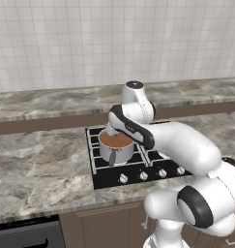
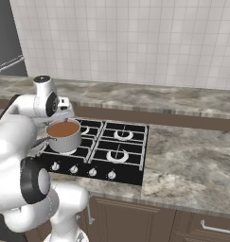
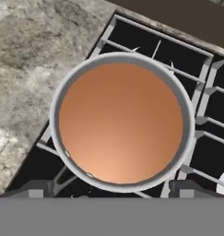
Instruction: Pick up the sugar cube(s) and place them in the saucepan with hot chocolate.
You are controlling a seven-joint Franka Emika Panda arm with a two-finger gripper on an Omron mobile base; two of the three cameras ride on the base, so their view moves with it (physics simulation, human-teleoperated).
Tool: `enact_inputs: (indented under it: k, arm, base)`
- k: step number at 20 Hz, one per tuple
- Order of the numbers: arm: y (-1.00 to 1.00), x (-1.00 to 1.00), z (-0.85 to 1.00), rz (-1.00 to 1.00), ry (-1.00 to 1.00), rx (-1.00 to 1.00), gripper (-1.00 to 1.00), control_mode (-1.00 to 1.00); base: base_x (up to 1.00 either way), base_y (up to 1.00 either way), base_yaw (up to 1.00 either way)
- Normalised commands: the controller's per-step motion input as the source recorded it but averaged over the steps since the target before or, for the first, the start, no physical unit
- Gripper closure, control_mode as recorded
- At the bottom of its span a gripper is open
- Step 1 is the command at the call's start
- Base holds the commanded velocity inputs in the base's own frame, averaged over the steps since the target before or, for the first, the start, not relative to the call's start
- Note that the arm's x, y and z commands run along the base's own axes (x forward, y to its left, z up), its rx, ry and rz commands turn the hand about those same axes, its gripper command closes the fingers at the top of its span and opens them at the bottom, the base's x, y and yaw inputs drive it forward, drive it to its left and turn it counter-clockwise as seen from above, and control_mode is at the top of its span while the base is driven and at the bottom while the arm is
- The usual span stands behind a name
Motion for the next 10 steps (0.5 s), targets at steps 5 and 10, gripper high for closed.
enact_inputs:
  k: [5, 10]
  arm:
    - [-0.31, -0.20, 0.22, -0.01, -0.11, 0.10, -1.00, -1.00]
    - [-0.24, -0.09, 0.11, 0.00, -0.06, 0.06, -1.00, -1.00]
  base:
    - [0.00, 0.00, 0.00]
    - [0.00, 0.00, 0.00]
